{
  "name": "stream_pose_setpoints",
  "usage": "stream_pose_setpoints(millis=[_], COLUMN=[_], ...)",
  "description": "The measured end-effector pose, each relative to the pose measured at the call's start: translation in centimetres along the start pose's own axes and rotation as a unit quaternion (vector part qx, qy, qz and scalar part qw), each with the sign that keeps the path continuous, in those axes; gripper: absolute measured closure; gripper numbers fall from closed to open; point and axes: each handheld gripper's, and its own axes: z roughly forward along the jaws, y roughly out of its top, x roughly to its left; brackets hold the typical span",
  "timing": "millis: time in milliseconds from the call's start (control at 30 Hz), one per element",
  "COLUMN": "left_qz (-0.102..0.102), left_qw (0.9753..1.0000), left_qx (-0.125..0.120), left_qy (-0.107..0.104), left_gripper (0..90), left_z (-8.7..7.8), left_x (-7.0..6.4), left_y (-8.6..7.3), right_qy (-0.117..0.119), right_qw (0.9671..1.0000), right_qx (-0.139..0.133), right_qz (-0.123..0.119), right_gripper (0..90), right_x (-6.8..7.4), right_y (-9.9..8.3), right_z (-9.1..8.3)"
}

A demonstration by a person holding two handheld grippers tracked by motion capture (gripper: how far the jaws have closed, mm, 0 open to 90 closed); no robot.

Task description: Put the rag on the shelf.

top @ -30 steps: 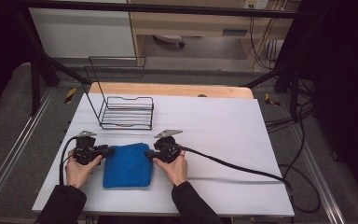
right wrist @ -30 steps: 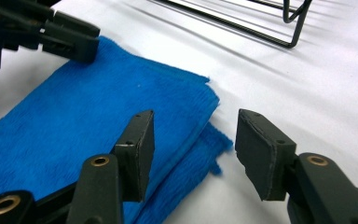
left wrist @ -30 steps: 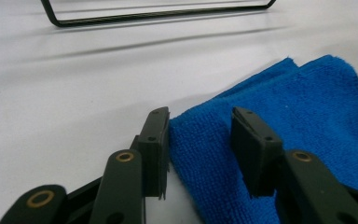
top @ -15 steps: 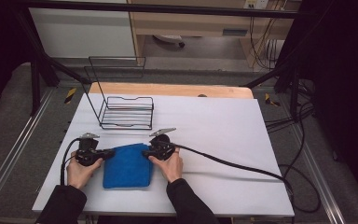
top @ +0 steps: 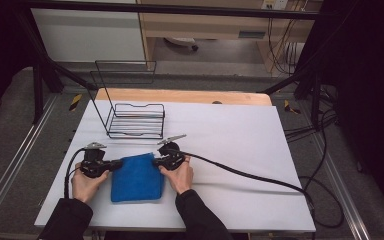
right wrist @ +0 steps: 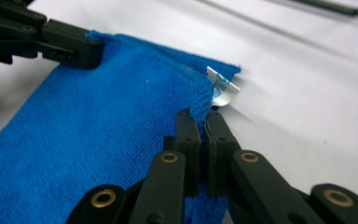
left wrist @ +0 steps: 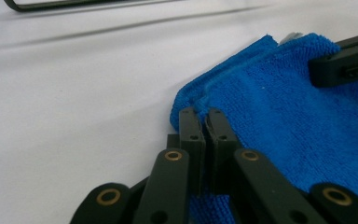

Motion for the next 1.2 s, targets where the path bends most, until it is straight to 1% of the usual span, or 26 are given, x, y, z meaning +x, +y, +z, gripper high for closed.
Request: stream_pose_setpoints(millis=[33,67,133,200,333,400,567,667,700,767,800,900,967,1000,1067,1100,1167,1200], left_qz=[0.000,0.000,0.002,0.003,0.008,0.010,0.012,0.018,0.019,0.023,0.029,0.031,0.040,0.041,0.046,0.050,0.055,0.057], left_qw=[1.0000,1.0000,1.0000,1.0000,0.9999,0.9999,0.9993,0.9981,0.9976,0.9965,0.9960,0.9939,0.9926,0.9919,0.9905,0.9898,0.9886,0.9881], left_qx=[-0.002,-0.004,-0.005,-0.005,-0.003,-0.006,-0.036,-0.059,-0.066,-0.080,-0.084,-0.104,-0.113,-0.118,-0.128,-0.132,-0.138,-0.141], left_qy=[-0.002,-0.002,0.001,0.003,0.007,0.008,0.000,-0.006,-0.008,-0.012,-0.011,-0.020,-0.019,-0.022,-0.023,-0.023,-0.025,-0.025], left_gripper=[87.2,87.2,87.1,87.2,87.2,87.1,87.2,87.2,87.1,87.2,87.2,87.2,87.2,87.2,87.2,87.2,87.2,87.2], left_z=[-0.2,-0.2,-0.3,-0.3,-0.1,-0.2,-1.2,-2.2,-2.5,-3.3,-3.6,-4.5,-5.1,-5.3,-5.8,-6.0,-6.3,-6.5], left_x=[0.0,0.0,0.0,0.0,0.0,0.0,-0.2,-0.6,-0.8,-1.1,-1.2,-1.6,-2.0,-2.2,-2.6,-2.7,-3.0,-3.1], left_y=[0.0,0.0,-0.1,-0.1,-0.1,-0.1,0.1,0.2,0.3,0.4,0.4,0.6,0.8,0.9,1.1,1.1,1.3,1.3], right_qy=[0.001,0.001,0.006,0.006,0.003,0.002,0.005,0.009,0.011,0.016,0.019,0.022,0.021,0.020,0.020,0.020,0.017,0.016], right_qw=[1.0000,1.0000,0.9999,0.9998,0.9998,0.9997,0.9989,0.9981,0.9979,0.9972,0.9969,0.9956,0.9946,0.9932,0.9921,0.9921,0.9898,0.9893], right_qx=[-0.006,-0.006,-0.013,-0.018,-0.013,-0.013,-0.031,-0.044,-0.049,-0.057,-0.060,-0.073,-0.083,-0.094,-0.103,-0.103,-0.117,-0.121], right_qz=[-0.002,-0.002,-0.001,-0.007,-0.014,-0.019,-0.034,-0.042,-0.042,-0.046,-0.047,-0.054,-0.059,-0.066,-0.069,-0.069,-0.078,-0.080], right_gripper=[87.1,87.1,87.3,87.4,87.4,87.4,87.4,87.4,87.4,87.4,87.4,87.4,87.4,87.4,87.4,87.4,87.4,87.4], right_x=[0.0,0.0,0.0,-0.1,-0.3,-0.3,0.0,0.4,0.5,0.8,0.9,1.2,1.4,1.6,1.9,1.9,2.2,2.3], right_y=[0.1,0.1,0.2,0.3,0.0,0.0,0.3,0.6,0.6,0.8,0.8,1.0,1.1,1.2,1.4,1.4,1.5,1.5], right_z=[-0.1,-0.1,-0.1,0.0,0.4,0.5,-0.4,-1.1,-1.3,-1.8,-2.0,-2.7,-3.2,-3.7,-4.2,-4.2,-4.9,-5.2])
